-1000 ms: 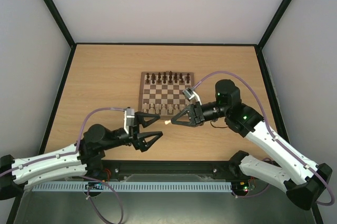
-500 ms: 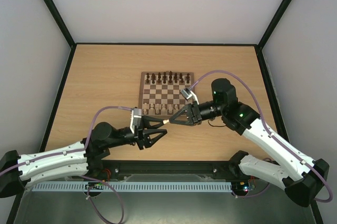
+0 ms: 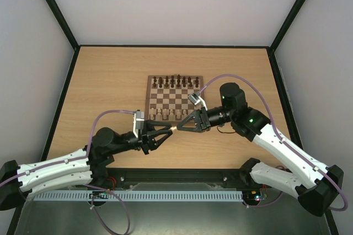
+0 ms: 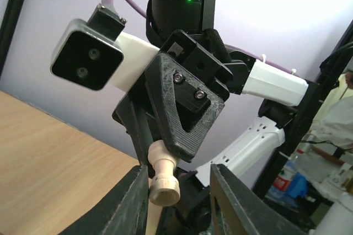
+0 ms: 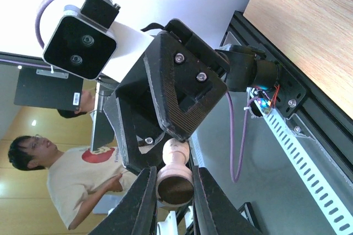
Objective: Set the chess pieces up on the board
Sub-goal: Adjust the chess piece.
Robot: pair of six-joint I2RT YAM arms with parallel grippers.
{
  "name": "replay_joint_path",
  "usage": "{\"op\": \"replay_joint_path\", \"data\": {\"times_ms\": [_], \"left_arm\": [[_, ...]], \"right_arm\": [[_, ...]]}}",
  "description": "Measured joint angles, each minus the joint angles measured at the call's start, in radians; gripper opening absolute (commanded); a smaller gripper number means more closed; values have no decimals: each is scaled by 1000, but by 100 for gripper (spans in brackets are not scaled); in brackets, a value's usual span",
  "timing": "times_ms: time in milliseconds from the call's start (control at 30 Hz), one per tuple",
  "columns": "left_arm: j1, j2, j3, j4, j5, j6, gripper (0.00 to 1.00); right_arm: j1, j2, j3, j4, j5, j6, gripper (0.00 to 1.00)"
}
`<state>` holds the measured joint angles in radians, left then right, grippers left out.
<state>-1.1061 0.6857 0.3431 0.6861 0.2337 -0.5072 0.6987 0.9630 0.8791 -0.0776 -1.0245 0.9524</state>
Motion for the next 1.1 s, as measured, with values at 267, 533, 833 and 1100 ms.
{"op": "replay_joint_path", "data": {"times_ms": [267,533,833,1100], "left_arm": [[2,2,0,2,1,-3,37],[6,37,0,3,19,-6,38],[8,42,0,3,22,-10,27],[14,42,0,-7,18,-13,11]], "right_arm": [[0,1,0,0,0,0,12],[0,15,0,0,2,-3,12],[0,16,0,0,0,-11,12],[0,21,0,0,-6,-27,12]]}}
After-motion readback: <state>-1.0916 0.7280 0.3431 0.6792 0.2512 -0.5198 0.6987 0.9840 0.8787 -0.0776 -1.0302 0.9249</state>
